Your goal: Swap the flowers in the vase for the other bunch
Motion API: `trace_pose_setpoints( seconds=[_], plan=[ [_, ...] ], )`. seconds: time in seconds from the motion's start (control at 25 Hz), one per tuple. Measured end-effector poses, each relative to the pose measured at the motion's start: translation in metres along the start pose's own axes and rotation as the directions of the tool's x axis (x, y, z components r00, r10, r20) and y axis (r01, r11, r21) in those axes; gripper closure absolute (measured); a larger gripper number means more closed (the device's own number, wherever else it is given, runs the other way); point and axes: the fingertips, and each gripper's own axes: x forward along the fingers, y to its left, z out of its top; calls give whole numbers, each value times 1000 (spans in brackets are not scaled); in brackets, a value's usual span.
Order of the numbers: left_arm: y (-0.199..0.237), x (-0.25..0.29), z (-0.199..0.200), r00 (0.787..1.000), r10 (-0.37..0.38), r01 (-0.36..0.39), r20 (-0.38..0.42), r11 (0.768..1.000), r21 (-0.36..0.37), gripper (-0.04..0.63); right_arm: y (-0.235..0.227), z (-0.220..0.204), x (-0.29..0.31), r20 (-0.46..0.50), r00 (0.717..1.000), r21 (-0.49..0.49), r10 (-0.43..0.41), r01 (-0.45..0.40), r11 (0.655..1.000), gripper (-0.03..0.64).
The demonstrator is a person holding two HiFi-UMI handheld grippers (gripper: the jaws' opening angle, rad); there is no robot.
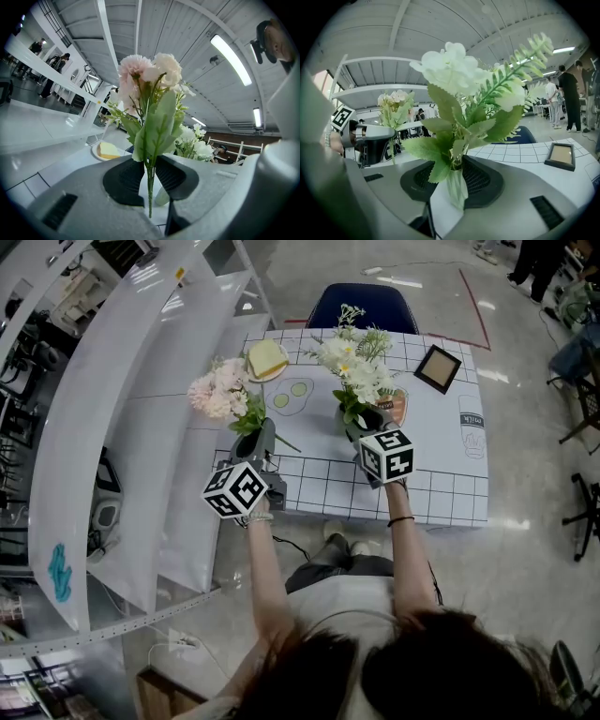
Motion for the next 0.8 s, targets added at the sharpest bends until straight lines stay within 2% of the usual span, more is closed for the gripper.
trace_pose_setpoints(
  seconds=[0.8],
  plan=[
    [-10, -4, -7, 1000, -5, 5, 0, 1000, -9, 525, 1, -5, -14, -4, 1000, 9, 6, -6, 1000, 506]
  ],
)
